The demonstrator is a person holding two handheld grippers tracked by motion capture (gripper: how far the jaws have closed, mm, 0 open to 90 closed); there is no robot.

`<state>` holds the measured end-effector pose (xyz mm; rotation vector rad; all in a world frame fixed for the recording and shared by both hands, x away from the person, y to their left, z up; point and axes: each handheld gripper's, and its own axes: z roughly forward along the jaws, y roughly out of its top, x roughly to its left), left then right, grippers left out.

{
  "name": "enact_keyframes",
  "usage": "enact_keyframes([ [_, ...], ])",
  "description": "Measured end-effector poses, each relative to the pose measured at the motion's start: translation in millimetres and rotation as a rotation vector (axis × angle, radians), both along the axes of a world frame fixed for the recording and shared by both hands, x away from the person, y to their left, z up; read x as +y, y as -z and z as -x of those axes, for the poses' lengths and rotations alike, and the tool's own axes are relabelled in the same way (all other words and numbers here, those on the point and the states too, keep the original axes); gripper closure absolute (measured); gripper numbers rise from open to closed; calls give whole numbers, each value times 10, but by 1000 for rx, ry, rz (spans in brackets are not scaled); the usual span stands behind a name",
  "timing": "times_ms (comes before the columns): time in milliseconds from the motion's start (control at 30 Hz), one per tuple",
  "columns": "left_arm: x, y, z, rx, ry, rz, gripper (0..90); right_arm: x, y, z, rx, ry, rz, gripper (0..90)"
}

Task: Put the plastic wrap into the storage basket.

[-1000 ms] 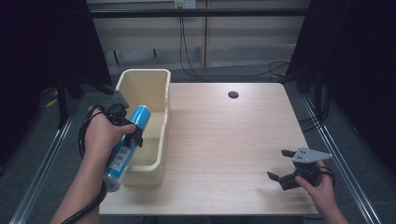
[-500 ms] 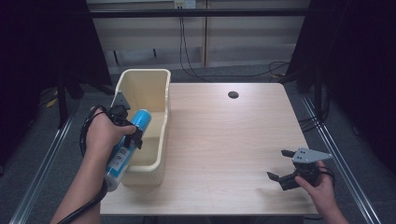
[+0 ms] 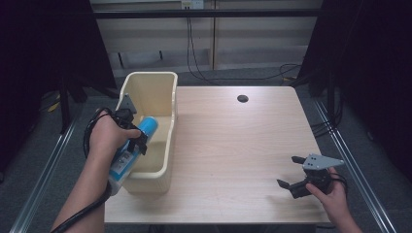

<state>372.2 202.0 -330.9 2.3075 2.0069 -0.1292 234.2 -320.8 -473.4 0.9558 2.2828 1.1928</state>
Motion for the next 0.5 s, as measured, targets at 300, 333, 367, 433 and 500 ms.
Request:
enact_keyframes([
  [300, -19, 19, -53, 30, 26, -15, 318, 3, 3, 0, -1, 4, 8, 0],
  [333, -29, 25, -59, 32, 19, -14, 317, 2, 3, -1, -1, 3, 7, 0],
  [367, -30, 26, -67, 38, 27, -20, 317, 2, 3, -1, -2, 3, 8, 0],
  [433, -37, 33, -80, 37, 24, -21, 317, 0, 4, -1, 1, 4, 6, 0],
  [500, -40, 31, -94, 51, 33, -22, 317, 0, 6, -4, 1, 3, 7, 0],
])
